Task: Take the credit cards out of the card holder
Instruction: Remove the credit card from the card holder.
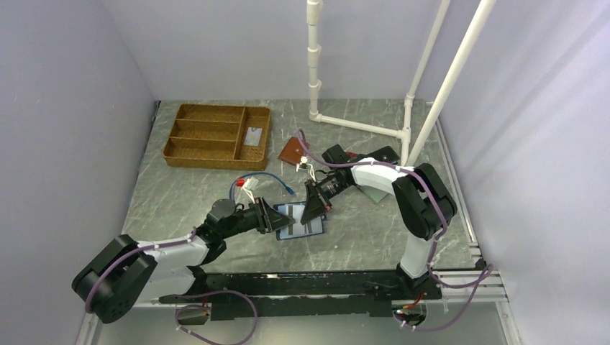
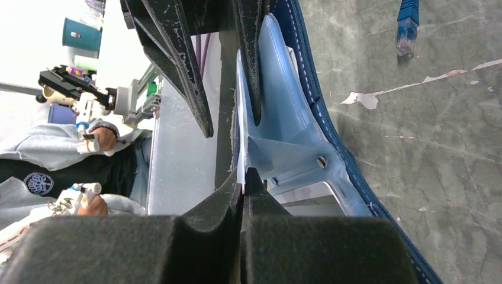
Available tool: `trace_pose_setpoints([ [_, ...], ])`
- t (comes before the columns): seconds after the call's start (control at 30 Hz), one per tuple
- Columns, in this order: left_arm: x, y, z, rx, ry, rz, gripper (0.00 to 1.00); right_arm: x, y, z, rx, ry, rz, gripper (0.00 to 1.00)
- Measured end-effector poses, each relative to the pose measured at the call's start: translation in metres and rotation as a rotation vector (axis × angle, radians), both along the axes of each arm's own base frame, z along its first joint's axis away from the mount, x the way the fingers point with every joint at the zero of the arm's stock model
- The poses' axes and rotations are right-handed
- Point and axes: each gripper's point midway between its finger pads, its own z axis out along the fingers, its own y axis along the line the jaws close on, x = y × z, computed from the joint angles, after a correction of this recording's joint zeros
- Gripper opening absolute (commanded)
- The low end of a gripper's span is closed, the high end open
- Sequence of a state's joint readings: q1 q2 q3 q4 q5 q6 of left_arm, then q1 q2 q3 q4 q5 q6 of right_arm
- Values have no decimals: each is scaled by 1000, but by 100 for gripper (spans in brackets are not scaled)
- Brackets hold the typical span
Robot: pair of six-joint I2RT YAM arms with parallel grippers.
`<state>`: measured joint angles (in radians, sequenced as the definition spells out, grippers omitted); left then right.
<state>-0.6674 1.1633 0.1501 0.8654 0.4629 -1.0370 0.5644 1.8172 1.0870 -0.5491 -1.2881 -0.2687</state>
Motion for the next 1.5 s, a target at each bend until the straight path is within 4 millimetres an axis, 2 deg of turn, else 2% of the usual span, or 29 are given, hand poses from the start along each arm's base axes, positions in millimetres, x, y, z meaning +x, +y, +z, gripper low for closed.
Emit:
trace_pose_setpoints([
  [0.17, 0, 4, 1, 3, 3, 16, 31, 0, 0, 0, 0, -1, 0, 0],
  [0.27, 0, 8, -2, 9, 10, 26, 18, 0, 0, -1, -3, -2, -1, 0],
  [0.47, 1, 13, -8, 18, 29, 41, 0, 1, 0, -2, -10, -4, -2, 0],
  [0.97, -5, 16, -16, 18, 48, 10, 0, -4, 2, -15, -18, 25, 18, 0],
  [1.5, -2, 16, -61, 92, 158, 8, 0, 0, 0, -55, -137, 45, 2, 0],
])
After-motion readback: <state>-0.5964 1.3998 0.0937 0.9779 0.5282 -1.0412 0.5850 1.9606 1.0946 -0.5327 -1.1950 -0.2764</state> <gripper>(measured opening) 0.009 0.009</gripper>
